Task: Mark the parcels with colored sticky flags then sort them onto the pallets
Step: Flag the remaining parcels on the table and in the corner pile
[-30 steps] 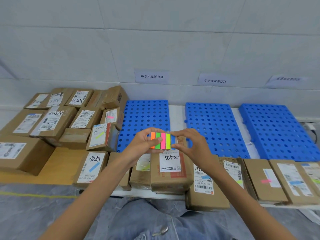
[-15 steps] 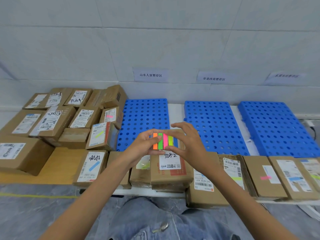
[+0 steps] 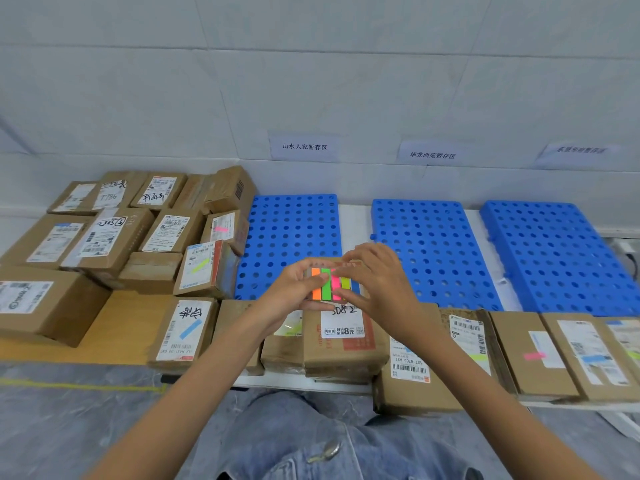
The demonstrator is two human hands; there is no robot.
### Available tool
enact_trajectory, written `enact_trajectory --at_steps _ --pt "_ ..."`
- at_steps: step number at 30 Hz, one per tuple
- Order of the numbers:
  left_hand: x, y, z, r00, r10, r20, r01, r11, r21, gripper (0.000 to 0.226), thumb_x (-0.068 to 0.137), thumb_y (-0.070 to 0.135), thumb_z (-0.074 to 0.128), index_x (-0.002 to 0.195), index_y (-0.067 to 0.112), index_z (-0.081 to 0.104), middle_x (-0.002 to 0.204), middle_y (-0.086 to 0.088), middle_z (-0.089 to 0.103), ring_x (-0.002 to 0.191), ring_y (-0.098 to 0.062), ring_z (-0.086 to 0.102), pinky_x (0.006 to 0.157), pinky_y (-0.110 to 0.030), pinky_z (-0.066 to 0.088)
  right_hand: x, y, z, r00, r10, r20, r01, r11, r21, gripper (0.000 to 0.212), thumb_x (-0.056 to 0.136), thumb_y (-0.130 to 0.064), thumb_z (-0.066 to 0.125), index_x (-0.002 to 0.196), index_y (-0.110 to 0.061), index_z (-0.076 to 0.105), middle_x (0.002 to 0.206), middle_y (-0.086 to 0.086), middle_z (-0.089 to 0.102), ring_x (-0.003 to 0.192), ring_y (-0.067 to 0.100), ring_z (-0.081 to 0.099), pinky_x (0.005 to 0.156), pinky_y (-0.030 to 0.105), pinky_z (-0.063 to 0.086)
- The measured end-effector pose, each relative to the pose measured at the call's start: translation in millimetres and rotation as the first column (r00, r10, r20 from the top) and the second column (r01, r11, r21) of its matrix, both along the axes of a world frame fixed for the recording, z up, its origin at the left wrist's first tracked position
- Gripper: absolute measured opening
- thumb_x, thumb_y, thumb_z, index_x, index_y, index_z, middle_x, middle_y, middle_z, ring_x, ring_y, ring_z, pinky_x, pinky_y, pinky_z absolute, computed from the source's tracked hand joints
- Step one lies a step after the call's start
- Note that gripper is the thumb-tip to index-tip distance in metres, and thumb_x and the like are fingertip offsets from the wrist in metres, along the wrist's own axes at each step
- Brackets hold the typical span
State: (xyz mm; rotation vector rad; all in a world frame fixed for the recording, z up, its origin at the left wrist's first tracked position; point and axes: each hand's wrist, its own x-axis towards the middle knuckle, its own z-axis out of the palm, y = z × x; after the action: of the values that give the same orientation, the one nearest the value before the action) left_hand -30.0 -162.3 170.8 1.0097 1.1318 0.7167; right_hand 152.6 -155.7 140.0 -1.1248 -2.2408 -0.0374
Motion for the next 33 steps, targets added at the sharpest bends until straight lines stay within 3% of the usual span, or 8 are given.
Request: enact_trajectory --at_steps 5,11,15,19,22,25,28,33 --pt "1 3 -1 1.0 0.005 -0.028 -0.005 1.0 -0.002 0.024 0.097 0.012 0.05 0.119 0.011 0.058 0.108 -0.018 0.068 0.096 -0.026 0.069 0.077 -0.035 0.059 -7 -6 -6 0.994 -0.011 0.107 -0.009 0.984 0.179 0.011 0.083 -0.018 0.068 0.094 -0.015 0.066 0.093 0.002 0.063 0.091 0.023 0.057 0.084 0.033 0.04" --pt "2 4 -4 0.999 -0.009 -0.035 0.008 1.0 -0.024 0.026 0.095 0.013 0.054 0.121 0.01 0.057 0.113 -0.014 0.067 0.098 -0.023 0.068 0.078 -0.035 0.059 -10 -6 -9 0.984 -0.05 0.168 0.03 0.992 0.121 0.013 0.08 -0.018 0.071 0.092 -0.015 0.067 0.091 -0.001 0.065 0.089 0.02 0.06 0.077 0.027 0.041" --pt "1 3 -4 1.0 -0.028 -0.001 0.028 0.999 -0.036 0.029 0.091 0.013 0.061 0.12 0.014 0.056 0.111 -0.013 0.068 0.096 -0.022 0.07 0.075 -0.029 0.059 -12 -7 -2 0.999 -0.016 -0.037 0.013 0.995 -0.102 0.016 0.088 -0.027 0.054 0.083 -0.017 0.065 0.086 -0.005 0.065 0.086 0.013 0.057 0.073 0.021 0.043" --pt "4 -1 -8 1.0 -0.013 -0.012 0.013 1.0 -0.025 0.035 0.085 0.011 0.067 0.118 0.015 0.053 0.098 -0.012 0.073 0.087 -0.024 0.072 0.072 -0.028 0.059 -12 -4 -2 0.955 -0.073 -0.286 -0.048 0.918 -0.395 0.005 0.084 -0.018 0.067 0.079 -0.018 0.066 0.083 -0.008 0.065 0.085 0.009 0.056 0.075 0.027 0.048" --pt "7 -2 -13 0.999 0.007 -0.044 -0.007 1.0 -0.013 0.038 0.082 0.004 0.07 0.114 0.017 0.054 0.093 -0.007 0.073 0.081 -0.023 0.073 0.07 -0.028 0.059 -13 -2 1 0.928 -0.084 -0.362 -0.103 0.878 -0.468 0.006 0.08 -0.011 0.071 0.076 -0.014 0.07 0.078 -0.016 0.062 0.082 0.004 0.054 0.076 0.013 0.042" --pt "6 -2 -19 0.997 0.011 -0.08 -0.012 1.0 -0.023 0.041 0.083 0.0 0.068 0.116 0.017 0.052 0.095 -0.009 0.072 0.076 -0.023 0.073 0.066 -0.028 0.06 -12 1 0 0.907 -0.153 -0.392 -0.073 0.861 -0.504 0.006 0.08 -0.012 0.072 0.077 -0.016 0.071 0.076 -0.026 0.06 0.081 0.002 0.055 0.073 0.01 0.042" --pt "-2 0 -26 0.992 0.014 -0.124 -0.018 0.999 -0.029 0.039 0.084 0.0 0.066 0.115 0.018 0.051 0.101 -0.012 0.069 0.072 -0.02 0.072 0.059 -0.026 0.058 -10 4 -6 0.827 -0.311 -0.469 -0.01 0.824 -0.566 0.006 0.082 -0.012 0.07 0.079 -0.018 0.071 0.078 -0.016 0.065 0.073 0.001 0.056 0.069 0.012 0.046" --pt "-31 4 -50 0.967 0.083 -0.243 -0.108 0.99 -0.09 0.033 0.087 0.002 0.063 0.109 0.022 0.048 0.092 -0.009 0.067 0.066 -0.014 0.069 0.053 -0.022 0.054 -3 3 -19 0.713 -0.47 -0.521 0.052 0.776 -0.628 0.005 0.083 -0.011 0.069 0.08 -0.015 0.069 0.075 -0.001 0.068 0.069 0.001 0.057 0.066 0.01 0.046"
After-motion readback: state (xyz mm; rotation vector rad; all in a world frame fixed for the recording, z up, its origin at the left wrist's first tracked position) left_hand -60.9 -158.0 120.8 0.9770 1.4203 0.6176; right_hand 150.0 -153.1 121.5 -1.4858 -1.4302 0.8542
